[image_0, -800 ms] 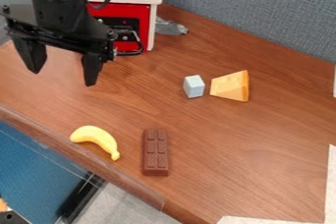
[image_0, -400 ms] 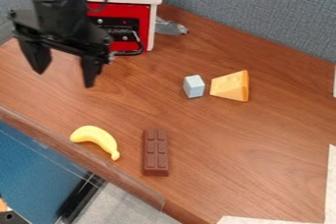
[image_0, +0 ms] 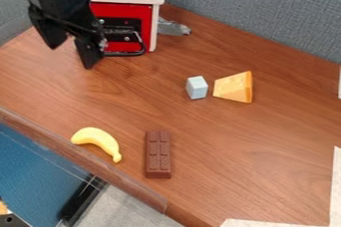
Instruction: Open the drawer
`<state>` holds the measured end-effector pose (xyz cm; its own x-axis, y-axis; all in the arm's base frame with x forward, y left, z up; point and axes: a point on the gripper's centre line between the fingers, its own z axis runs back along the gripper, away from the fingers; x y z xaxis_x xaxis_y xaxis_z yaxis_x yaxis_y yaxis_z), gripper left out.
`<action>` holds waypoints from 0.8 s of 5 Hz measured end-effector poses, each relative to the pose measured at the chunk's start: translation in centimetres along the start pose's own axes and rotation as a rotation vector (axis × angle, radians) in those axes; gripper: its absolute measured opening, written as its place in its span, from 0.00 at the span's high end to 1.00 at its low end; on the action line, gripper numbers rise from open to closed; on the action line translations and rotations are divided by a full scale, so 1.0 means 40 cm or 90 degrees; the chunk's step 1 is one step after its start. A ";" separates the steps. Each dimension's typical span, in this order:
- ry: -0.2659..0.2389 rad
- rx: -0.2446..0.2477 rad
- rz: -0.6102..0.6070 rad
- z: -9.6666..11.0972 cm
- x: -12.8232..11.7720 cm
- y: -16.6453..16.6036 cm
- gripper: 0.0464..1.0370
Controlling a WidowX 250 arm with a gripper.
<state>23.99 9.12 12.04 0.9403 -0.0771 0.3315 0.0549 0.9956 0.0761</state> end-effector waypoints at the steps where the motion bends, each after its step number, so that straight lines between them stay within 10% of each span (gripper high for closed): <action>1: -0.009 -0.048 -0.135 -0.036 0.043 0.041 0.04; 4: -0.070 -0.082 -0.370 -0.137 0.136 0.073 0.04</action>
<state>31.09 11.90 8.92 0.7049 -0.6081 0.3652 0.5955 0.7870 0.1611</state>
